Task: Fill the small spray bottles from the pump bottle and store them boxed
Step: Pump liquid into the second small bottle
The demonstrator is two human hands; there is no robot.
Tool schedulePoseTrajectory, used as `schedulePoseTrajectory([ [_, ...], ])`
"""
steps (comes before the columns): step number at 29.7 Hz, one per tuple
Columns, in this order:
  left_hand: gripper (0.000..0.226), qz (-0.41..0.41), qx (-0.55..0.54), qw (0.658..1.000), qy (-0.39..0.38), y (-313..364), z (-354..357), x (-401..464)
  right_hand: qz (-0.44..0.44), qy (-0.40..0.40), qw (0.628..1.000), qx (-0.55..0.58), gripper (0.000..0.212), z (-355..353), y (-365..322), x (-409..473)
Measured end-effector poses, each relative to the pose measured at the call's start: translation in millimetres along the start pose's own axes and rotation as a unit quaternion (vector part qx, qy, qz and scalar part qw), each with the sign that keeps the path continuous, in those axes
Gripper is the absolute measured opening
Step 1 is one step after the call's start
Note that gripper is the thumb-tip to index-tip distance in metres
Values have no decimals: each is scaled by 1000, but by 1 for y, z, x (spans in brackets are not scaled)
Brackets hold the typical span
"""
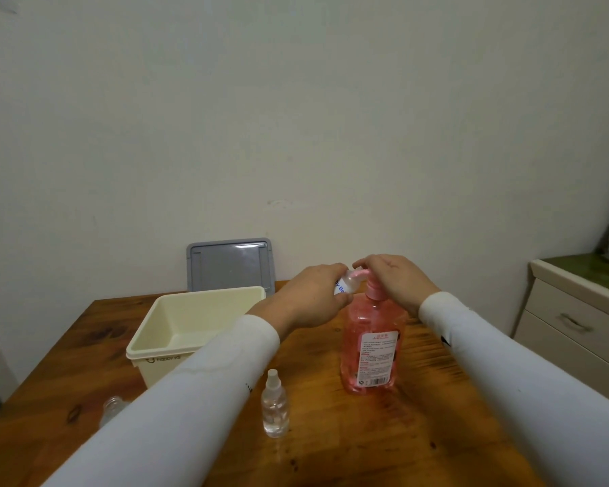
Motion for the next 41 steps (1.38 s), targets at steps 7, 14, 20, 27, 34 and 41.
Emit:
schedulePoseTrajectory([
  [7, 34, 13, 11, 1000, 16, 8, -14, 2, -17, 0, 999, -46, 40, -10, -13, -1],
  [14, 36, -3, 2, 1000, -2, 2, 0, -1, -3, -10, 1000, -18, 37, 0, 0, 0],
  [20, 35, 10, 1, 1000, 14, 8, -13, 2, -16, 6, 999, -40, 38, -10, -13, 0],
  [27, 33, 5, 1, 1000, 1, 2, 2, -1, -1, 0, 1000, 0, 36, -1, 0, -3],
  [34, 35, 22, 21, 1000, 2, 9, -11, 3, -7, 12, 1000, -25, 37, -10, -11, 1],
  [41, 34, 9, 12, 1000, 3, 2, -1, 1, -3, 5, 1000, 2, 36, -3, -2, -4],
])
Point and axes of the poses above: each hand's wrist, its own x-axis towards the middle knuckle, its own z-axis out of the palm, y = z × x, the point moved 10 cm from there along x, towards the middle knuckle, and after that the axes turned 10 degrees about z, right-handed, at the moved point
